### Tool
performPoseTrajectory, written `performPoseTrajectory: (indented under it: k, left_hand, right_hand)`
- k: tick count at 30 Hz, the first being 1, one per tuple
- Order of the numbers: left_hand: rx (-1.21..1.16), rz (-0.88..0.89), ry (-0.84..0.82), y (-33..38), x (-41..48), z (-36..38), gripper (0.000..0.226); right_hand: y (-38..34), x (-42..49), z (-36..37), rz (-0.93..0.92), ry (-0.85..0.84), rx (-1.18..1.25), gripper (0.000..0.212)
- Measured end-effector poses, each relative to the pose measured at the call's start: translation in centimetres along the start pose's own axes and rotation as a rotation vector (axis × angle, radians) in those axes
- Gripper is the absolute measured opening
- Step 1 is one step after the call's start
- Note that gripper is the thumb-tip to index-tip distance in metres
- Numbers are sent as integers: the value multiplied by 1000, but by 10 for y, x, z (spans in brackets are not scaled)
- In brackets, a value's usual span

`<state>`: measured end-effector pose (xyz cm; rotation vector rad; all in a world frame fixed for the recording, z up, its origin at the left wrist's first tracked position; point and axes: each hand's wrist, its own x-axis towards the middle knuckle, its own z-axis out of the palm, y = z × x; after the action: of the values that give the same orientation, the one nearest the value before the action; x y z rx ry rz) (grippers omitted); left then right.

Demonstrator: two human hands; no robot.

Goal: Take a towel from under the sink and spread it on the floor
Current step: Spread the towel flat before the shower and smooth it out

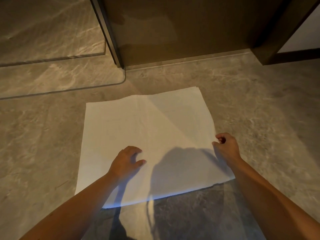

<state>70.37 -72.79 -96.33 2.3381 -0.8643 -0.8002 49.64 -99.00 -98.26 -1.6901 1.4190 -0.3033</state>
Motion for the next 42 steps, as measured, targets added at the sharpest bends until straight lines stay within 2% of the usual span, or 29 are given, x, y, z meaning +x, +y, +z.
performPoseTrajectory:
  k: [7, 11, 13, 16, 18, 22, 25, 28, 36, 42]
  left_hand:
    - [-34, -14, -5, -1, 1, 0, 32]
    - [-26, -10, -27, -3, 2, -1, 32]
    - [-100, -26, -15, -1, 2, -2, 30]
    - [-171, -10, 41, 8, 2, -4, 25]
    - [-131, 74, 95, 21, 3, -8, 26]
    - [1, 334, 150, 61, 5, -21, 44]
    - [196, 534, 245, 90, 4, -31, 55]
    - [397, 654, 291, 110, 5, -41, 57]
    - [551, 730, 46, 107, 0, -40, 25]
    - [523, 616, -215, 82, -10, -36, 30]
  right_hand:
    - [-9, -4, 3, 52, -4, 141, 29]
    - [-19, -4, 6, 84, 19, 309, 31]
    - [-24, -4, 8, 93, 47, 428, 32]
    - [-35, -8, 12, 20, 39, 498, 30]
    - [-48, -17, 14, -66, -19, 469, 25]
    - [-76, -41, 15, -213, -229, 394, 21]
    - [-93, -60, 9, -316, -418, 278, 20]
    - [-103, -76, 3, -365, -534, 171, 22]
    - [-106, -99, 2, -423, -649, 159, 25]
    - [-98, -104, 2, -375, -670, 168, 29]
